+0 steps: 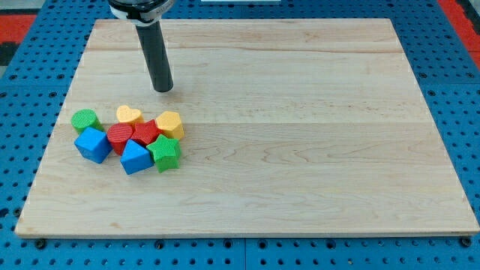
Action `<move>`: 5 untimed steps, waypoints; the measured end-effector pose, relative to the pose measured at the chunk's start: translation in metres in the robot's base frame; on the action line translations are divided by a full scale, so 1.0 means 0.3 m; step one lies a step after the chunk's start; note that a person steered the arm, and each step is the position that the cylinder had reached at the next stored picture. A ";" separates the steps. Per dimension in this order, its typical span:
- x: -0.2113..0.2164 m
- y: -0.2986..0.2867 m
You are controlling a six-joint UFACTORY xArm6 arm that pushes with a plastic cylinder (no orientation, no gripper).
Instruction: Separate the red star and yellow hexagon
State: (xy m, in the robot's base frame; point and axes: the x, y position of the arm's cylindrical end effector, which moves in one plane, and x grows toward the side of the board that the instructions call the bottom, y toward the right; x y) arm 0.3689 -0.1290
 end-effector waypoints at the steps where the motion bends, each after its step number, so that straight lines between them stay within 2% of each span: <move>1: 0.000 0.000; 5: -0.001 -0.105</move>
State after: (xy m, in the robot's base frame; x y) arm 0.3686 -0.1604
